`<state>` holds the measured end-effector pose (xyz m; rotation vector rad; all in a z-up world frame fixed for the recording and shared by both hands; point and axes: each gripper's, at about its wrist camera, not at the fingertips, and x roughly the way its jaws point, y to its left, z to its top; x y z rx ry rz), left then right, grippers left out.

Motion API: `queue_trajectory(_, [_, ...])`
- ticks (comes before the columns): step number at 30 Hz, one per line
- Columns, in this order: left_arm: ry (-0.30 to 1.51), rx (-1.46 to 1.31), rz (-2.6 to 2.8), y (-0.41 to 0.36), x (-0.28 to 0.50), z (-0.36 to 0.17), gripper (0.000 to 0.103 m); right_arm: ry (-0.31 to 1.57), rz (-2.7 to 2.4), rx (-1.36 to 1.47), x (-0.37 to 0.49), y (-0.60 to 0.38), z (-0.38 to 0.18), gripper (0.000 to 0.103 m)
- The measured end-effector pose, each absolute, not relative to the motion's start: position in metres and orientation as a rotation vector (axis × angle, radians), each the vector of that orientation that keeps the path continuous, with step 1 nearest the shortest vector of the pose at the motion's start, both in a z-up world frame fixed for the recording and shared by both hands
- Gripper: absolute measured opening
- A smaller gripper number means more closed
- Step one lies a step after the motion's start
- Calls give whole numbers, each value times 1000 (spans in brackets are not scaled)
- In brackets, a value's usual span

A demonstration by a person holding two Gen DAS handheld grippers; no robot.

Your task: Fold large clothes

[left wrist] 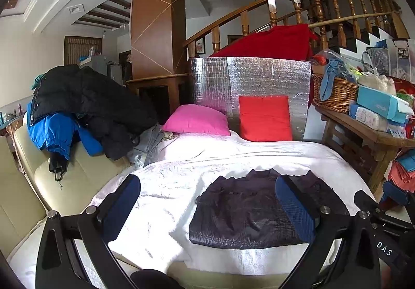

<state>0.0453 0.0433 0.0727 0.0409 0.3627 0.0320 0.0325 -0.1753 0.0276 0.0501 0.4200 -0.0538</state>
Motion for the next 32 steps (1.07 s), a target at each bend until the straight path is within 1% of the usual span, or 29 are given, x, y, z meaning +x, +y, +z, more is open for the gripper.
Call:
queue_trajectory(14, [408, 52, 65, 38, 60, 64, 103, 430, -28, 70, 53, -181, 21, 78])
queue_trajectory(22, [400, 78, 39, 26, 72, 64, 103, 428, -55, 86, 64, -193, 22, 78])
queue_trajectory(32, [384, 88, 40, 20, 100, 54, 103, 478, -82, 102, 104, -205, 7, 78])
